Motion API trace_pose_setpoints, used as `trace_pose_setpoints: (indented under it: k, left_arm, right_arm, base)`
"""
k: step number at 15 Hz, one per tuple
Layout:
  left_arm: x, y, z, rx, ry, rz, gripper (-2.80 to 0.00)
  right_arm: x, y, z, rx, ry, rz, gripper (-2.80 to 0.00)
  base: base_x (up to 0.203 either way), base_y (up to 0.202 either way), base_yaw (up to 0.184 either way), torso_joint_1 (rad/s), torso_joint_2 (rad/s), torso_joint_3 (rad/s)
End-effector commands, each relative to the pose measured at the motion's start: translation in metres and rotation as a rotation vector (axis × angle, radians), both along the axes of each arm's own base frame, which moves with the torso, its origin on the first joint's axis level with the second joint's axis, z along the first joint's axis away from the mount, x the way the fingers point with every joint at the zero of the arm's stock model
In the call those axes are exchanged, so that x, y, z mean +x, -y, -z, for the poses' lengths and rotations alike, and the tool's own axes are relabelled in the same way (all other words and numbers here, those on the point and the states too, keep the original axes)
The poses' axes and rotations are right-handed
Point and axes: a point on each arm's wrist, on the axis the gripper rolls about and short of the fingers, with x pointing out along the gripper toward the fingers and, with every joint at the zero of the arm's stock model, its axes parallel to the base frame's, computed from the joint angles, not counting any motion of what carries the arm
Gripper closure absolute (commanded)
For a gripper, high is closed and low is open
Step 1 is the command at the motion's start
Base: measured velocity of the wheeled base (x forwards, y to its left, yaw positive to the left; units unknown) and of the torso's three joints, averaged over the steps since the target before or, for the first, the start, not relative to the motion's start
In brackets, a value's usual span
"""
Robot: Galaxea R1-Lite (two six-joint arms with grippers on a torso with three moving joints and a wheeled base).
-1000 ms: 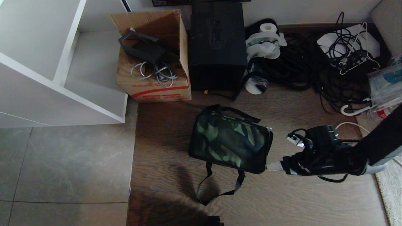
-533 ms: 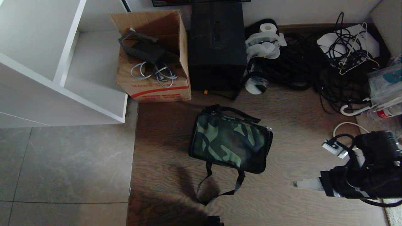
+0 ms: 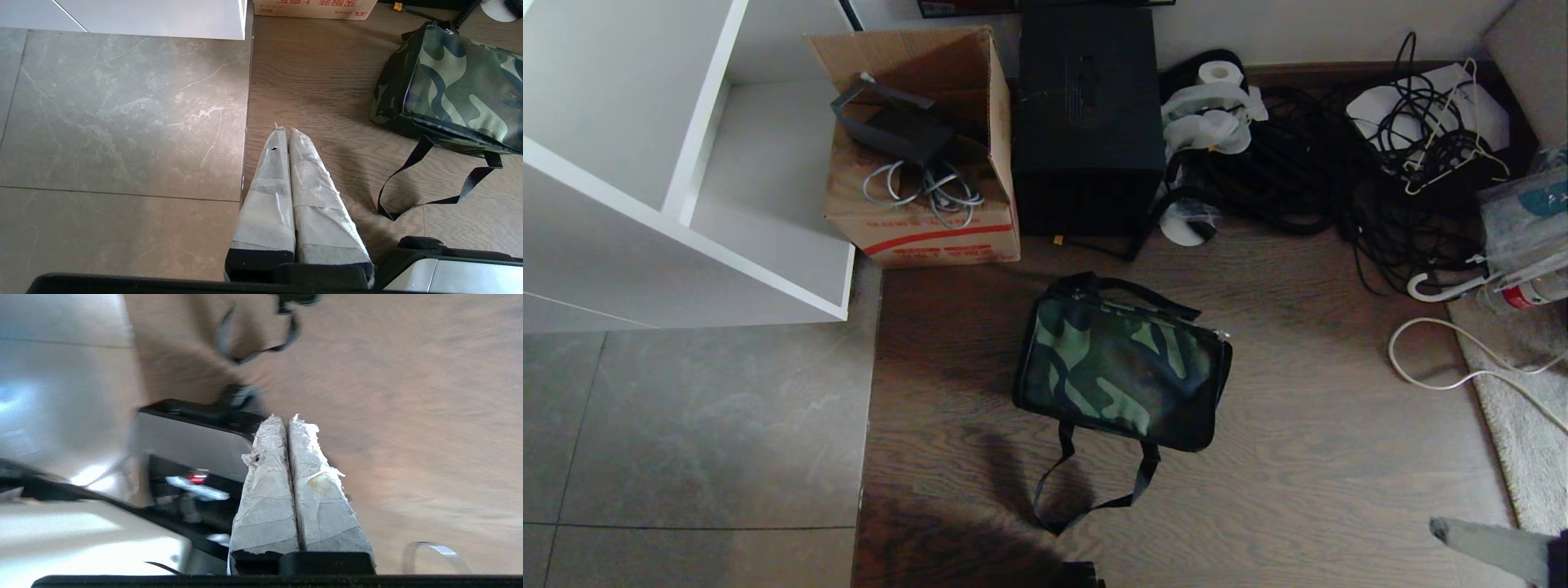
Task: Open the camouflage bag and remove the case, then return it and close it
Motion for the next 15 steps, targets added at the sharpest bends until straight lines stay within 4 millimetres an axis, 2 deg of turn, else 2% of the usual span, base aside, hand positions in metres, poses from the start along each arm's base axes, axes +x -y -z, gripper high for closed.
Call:
trace_pose_setpoints:
  k: [1,3,5,9,15]
  left_arm:
    - [0.001,0.000,0.003,-0.001,-0.008,-0.001,0.00]
    - [0.001,0.000,0.003,-0.001,-0.008,-0.001,0.00]
    - [0.001,0.000,0.002,-0.001,-0.006,0.001,0.00]
    - [0.001,0.000,0.003,-0.001,-0.008,-0.001,0.00]
    - [0.001,0.000,0.003,-0.001,-0.008,0.000,0.00]
  right_arm:
    - [-0.058,0.006,0.022,-0.101,0.206,0.086,0.00]
    - [-0.079,0.010,0.047,-0.198,0.278,0.188,0.00]
    - [-0.087,0.012,0.066,-0.233,0.389,0.265,0.00]
    - [-0.103,0.012,0.077,-0.194,0.578,0.352,0.00]
    - [-0.104,0.012,0.079,-0.158,0.580,0.374,0.00]
  base:
    - [0.000,0.000,0.000,0.000,0.00,0.000]
    - [0.000,0.000,0.000,0.000,0.00,0.000]
    - [0.000,0.000,0.000,0.000,0.00,0.000]
    - [0.000,0.000,0.000,0.000,0.00,0.000]
    - [0.000,0.000,0.000,0.000,0.00,0.000]
